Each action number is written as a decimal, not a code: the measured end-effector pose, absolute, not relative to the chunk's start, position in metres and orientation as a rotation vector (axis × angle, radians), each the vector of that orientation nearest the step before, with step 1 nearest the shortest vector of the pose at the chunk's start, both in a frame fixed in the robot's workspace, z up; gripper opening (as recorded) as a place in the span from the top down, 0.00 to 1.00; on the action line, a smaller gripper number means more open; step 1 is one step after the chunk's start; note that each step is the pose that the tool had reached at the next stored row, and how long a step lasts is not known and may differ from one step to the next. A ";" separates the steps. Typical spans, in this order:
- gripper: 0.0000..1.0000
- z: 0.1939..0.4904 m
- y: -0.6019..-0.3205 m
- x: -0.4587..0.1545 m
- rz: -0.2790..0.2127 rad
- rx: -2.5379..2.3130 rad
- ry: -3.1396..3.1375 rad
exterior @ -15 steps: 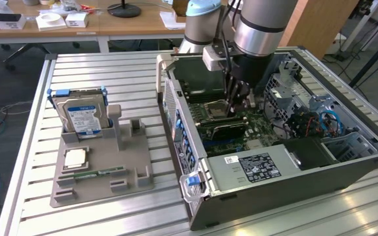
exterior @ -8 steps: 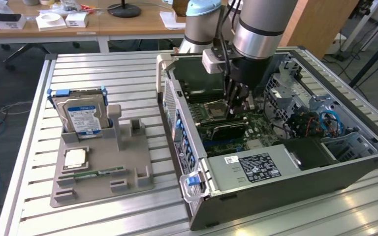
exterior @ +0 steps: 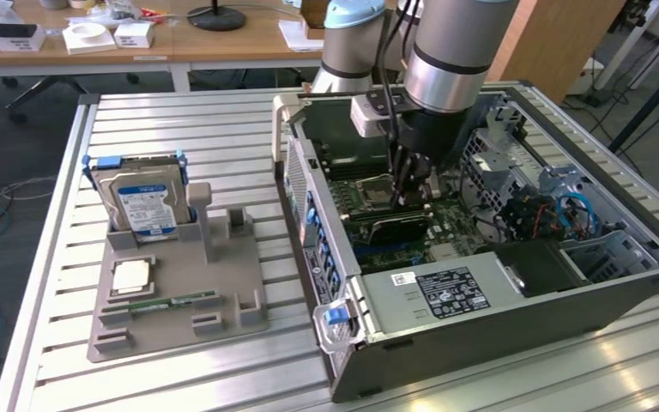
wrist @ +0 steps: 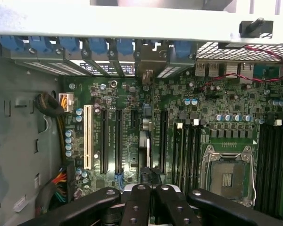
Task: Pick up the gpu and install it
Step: 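Press down on the gpu until it lock into place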
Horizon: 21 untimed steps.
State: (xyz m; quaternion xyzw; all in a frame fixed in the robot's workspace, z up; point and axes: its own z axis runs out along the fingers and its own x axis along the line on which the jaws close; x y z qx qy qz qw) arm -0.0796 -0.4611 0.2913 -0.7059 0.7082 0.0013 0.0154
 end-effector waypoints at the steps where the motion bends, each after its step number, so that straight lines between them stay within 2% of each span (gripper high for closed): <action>1: 0.90 0.291 -0.461 -0.080 0.004 -2.196 2.203; 21: 0.90 0.284 -0.456 -0.080 0.010 -2.193 2.201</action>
